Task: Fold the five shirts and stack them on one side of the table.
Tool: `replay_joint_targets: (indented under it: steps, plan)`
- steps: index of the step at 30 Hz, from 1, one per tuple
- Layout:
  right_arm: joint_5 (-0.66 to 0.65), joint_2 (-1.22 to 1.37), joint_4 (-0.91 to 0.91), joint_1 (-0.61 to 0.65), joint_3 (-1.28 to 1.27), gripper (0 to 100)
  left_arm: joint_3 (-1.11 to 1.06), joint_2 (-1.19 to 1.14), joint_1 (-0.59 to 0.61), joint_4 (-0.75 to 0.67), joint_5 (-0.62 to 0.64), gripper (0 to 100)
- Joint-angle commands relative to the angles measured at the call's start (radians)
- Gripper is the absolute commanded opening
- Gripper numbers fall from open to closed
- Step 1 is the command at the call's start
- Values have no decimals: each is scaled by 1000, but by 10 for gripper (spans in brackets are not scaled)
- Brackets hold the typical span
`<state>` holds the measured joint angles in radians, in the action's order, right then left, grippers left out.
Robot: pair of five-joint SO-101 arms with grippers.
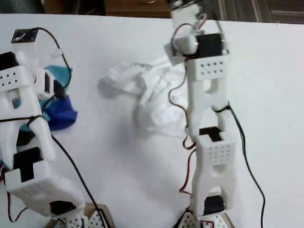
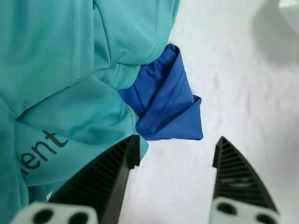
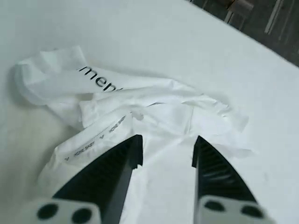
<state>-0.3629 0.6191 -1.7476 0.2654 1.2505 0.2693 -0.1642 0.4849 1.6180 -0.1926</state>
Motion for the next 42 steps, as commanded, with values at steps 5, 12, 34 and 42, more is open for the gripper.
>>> replay_joint_targets:
  steps: [5,12,34,42]
  plan:
    - [-14,-236,-22,127,-434,183,2,8,9,-18,-2,274]
    - [-63,-410,-19,214,-924,182,2,8,6,-18,-2,274]
    - [-226,-458,404,4,-1510,186,2,9,9,-12,0,274]
    - [-219,-302,440,-22,-1496,230,2,9,9,-12,0,274]
